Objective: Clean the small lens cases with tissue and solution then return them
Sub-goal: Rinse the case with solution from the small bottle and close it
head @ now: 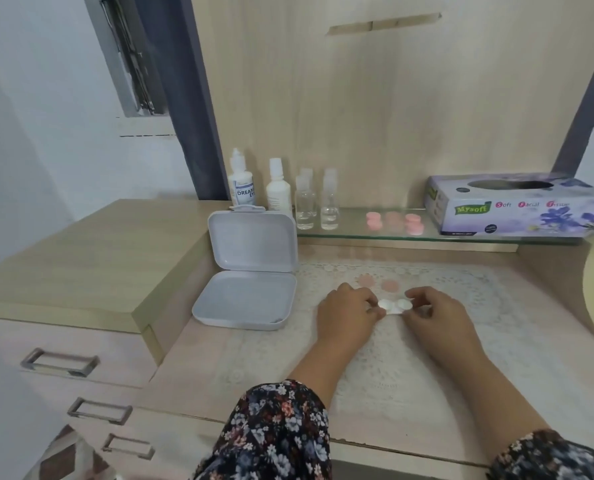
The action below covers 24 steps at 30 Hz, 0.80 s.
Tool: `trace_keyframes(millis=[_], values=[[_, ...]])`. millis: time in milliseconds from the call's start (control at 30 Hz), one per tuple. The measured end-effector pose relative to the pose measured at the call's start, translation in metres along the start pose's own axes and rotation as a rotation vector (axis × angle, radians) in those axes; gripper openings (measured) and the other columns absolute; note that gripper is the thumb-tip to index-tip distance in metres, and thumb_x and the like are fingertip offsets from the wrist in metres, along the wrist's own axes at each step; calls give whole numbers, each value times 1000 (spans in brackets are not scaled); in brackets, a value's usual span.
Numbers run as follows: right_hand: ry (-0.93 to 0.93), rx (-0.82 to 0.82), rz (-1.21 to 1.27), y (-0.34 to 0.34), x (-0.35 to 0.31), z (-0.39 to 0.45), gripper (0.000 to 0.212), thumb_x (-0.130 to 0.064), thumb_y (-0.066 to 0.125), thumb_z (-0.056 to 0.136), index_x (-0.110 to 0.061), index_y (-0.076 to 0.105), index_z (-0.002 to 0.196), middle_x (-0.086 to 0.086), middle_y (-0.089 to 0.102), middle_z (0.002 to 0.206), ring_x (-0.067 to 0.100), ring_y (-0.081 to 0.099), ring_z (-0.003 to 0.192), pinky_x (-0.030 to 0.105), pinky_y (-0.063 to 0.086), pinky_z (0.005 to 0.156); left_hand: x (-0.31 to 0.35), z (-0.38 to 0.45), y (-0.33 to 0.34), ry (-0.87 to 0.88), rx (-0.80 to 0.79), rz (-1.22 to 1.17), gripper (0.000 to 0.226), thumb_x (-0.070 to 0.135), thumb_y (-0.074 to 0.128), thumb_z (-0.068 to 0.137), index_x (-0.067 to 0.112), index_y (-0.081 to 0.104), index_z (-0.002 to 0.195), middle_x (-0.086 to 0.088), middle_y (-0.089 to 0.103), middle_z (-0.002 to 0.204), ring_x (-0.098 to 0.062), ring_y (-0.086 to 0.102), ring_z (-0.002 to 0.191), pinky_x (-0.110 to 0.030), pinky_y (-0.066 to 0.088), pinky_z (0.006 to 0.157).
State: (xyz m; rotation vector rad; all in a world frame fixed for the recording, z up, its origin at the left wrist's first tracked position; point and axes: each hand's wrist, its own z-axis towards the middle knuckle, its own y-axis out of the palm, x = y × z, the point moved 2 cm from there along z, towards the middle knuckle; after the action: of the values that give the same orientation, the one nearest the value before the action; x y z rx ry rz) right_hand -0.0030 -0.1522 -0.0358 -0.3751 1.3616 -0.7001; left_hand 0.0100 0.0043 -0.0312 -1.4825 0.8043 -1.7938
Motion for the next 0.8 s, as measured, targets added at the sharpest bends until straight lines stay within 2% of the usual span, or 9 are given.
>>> trace_keyframes(millis=[167, 233, 333, 400, 467, 567, 667, 733, 800], values=[[-35, 22, -78, 4, 3, 3, 17, -20, 62, 87, -28, 68, 101, -9, 62, 96, 19, 55, 99, 39, 48, 85, -2, 3, 3, -14, 20, -12, 22, 40, 60, 89, 32, 67, 108, 1, 56, 108, -19, 56, 99, -34, 46, 85], [-35, 24, -87, 5, 4, 4, 18, -20, 61, 88, -27, 68, 103, -9, 62, 96, 18, 55, 99, 38, 48, 85, -3, 2, 1, -19, 30, -55, 30, 32, 57, 92, 30, 59, 122, 2, 54, 120, -18, 55, 107, -34, 45, 91], [-44, 41, -71, 5, 6, 5, 20, -21, 61, 88, -26, 67, 106, -9, 64, 97, 18, 55, 100, 38, 48, 85, -3, 2, -1, -23, 25, -23, 53, 11, 43, 94, 24, 34, 145, -1, 50, 137, -23, 53, 116, -36, 43, 95], [-48, 49, -63, 5, 6, 4, 20, -21, 60, 88, -26, 67, 106, -9, 65, 98, 18, 56, 99, 39, 48, 86, 0, 5, -1, -23, -17, 83, 60, 8, 38, 93, 24, 22, 149, -7, 60, 121, -27, 57, 103, -35, 46, 82], [-48, 53, -65, 5, 6, 4, 19, -21, 60, 89, -26, 67, 106, -9, 65, 97, 19, 56, 99, 39, 48, 85, 3, 7, -2, -18, -54, 136, 61, 10, 35, 94, 25, 17, 150, -8, 63, 109, -28, 58, 90, -34, 41, 69], [-46, 50, -76, 4, 4, 4, 19, -22, 60, 89, -25, 67, 107, -10, 64, 96, 18, 55, 99, 38, 47, 84, 7, 9, -4, 18, -76, 176, 57, 10, 31, 94, 28, 22, 147, -4, 61, 118, -29, 59, 87, -33, 40, 68], [-45, 47, -81, 4, 4, 4, 20, -22, 60, 89, -26, 67, 107, -10, 64, 96, 18, 55, 99, 38, 48, 84, 8, 6, -5, 57, -66, 206, 53, 5, 31, 91, 28, 34, 138, -1, 63, 109, -28, 60, 80, -33, 41, 65], [-44, 45, -91, 4, 4, 5, 21, -22, 60, 89, -26, 66, 109, -9, 64, 98, 18, 55, 100, 38, 48, 85, 7, 6, -3, 69, -81, 210, 56, 5, 32, 93, 30, 33, 143, 0, 57, 130, -28, 61, 89, -33, 42, 71], [-48, 43, -104, 5, 4, 5, 24, -22, 58, 90, -26, 65, 112, -8, 64, 102, 18, 54, 102, 37, 47, 86, 5, 7, -1, 69, -96, 216, 59, 7, 31, 94, 31, 27, 148, 7, 35, 153, -25, 60, 101, -31, 42, 80]])
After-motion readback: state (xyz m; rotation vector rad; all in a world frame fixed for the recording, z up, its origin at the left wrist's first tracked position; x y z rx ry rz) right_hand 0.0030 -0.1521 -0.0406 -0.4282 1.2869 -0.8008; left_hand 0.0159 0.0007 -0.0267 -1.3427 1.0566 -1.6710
